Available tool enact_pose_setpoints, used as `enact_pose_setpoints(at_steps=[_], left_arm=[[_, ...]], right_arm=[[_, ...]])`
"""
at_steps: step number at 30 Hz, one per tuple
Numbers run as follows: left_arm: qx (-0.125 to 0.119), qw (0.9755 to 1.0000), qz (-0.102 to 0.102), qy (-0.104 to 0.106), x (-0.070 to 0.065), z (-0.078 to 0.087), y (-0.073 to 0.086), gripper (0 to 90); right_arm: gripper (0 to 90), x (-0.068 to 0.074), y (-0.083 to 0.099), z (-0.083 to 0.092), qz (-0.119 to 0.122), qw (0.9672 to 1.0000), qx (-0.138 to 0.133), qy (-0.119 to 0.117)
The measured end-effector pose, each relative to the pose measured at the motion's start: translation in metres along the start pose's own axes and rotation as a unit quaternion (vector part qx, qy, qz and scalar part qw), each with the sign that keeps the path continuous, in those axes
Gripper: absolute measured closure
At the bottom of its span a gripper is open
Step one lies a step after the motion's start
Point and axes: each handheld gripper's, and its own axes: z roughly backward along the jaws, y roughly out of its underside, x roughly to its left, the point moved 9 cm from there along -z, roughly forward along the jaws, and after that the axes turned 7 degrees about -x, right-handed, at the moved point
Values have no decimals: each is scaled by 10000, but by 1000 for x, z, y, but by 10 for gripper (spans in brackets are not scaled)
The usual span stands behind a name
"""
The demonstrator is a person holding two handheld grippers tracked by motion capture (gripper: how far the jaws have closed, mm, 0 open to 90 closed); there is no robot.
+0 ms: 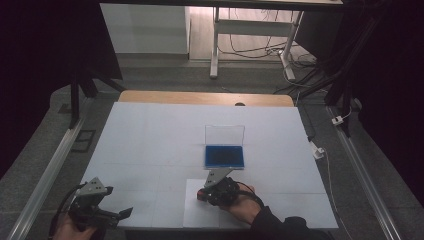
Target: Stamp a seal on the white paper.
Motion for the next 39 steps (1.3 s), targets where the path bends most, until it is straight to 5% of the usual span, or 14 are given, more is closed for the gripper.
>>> enact_pose_setpoints(at_steps=[8,19,31,39], left_arm=[[1,10000,9,-2,0,0,0,4],[11,10000,16,4,0,0,0,4],[12,10000,20,8,0,0,0,4],[6,10000,19,6,0,0,0,4]], right_arm=[[804,0,1,0,-73,10000,-54,20],[804,6,0,-1,281,9993,37,244],[805,-4,2,0,-518,9984,-132,-172],[804,1,2,0,-135,9999,-52,28]])
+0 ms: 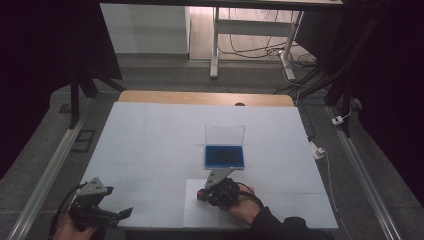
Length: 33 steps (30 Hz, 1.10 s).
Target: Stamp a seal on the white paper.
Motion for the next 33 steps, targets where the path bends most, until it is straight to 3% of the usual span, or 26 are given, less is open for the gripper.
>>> enact_pose_setpoints(at_steps=[10,17,33], left_arm=[[-15,10000,1,2,0,0,0,4],[-18,10000,0,6,0,0,0,4],[-13,10000,-1,1,0,0,0,4]], right_arm=[[799,-3,-2,0,-192,9998,43,-26],[799,-6,-11,8,-338,9992,-209,-23],[798,-9,-19,17,-318,9991,-286,44]])
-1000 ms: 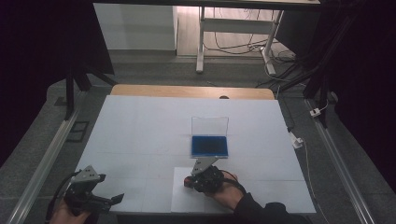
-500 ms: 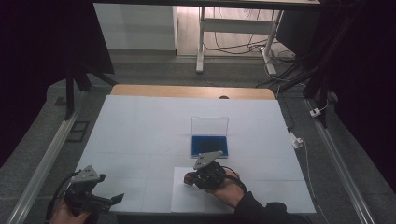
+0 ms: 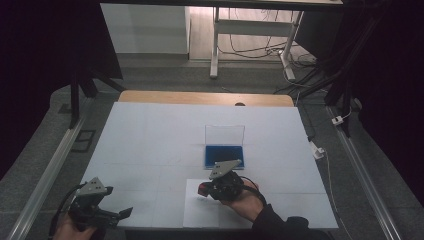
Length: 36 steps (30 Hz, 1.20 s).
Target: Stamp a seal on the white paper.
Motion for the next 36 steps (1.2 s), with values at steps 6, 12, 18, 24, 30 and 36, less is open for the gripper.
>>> enact_pose_setpoints(at_steps=[6,12,18,24,30,36], left_arm=[[-1,10000,-2,-1,0,0,0,5],[6,10000,-4,-3,0,0,0,5],[-2,10000,-3,0,0,0,0,5],[-2,10000,0,-1,0,0,0,5],[1,10000,-2,0,0,0,0,5],[1,10000,-2,-3,0,0,0,5]], right_arm=[[798,-5,-2,5,-72,9999,-71,63],[798,-12,-4,12,-164,9996,-120,175],[798,-21,-5,18,-279,9990,-178,284],[798,-29,-6,25,-363,9983,-211,409],[798,-39,-6,31,-444,9973,-254,534],[798,-48,-6,36,-505,9963,-267,645]])
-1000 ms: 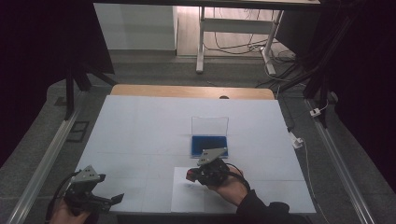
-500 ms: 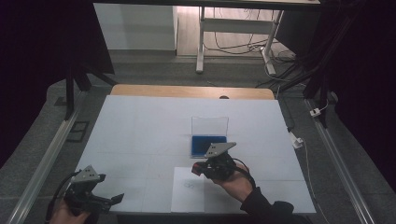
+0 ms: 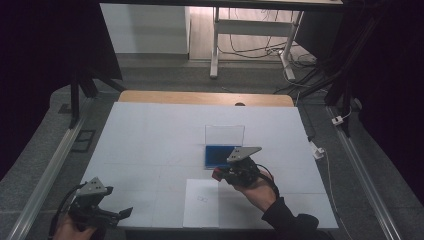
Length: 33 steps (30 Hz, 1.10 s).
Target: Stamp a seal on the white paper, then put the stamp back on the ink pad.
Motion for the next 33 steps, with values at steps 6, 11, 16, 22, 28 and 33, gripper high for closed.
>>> enact_pose_setpoints(at_steps=[6,11,16,22,28,33], left_arm=[[-1,10000,13,7,0,0,0,5],[4,10000,4,7,0,0,0,5],[2,10000,13,11,0,0,0,5],[1,10000,16,15,0,0,0,5],[-1,10000,20,17,0,0,0,6],[2,10000,16,14,0,0,0,5]], right_arm=[[798,-10,-2,3,-110,9999,-48,123],[798,-16,-3,4,-224,9996,-70,125],[798,-22,-5,5,-242,9995,-106,186],[797,-29,-6,6,-292,9992,-118,231],[796,-34,-8,5,-279,9991,-123,304],[797,-40,-11,4,-222,9989,-147,388]])
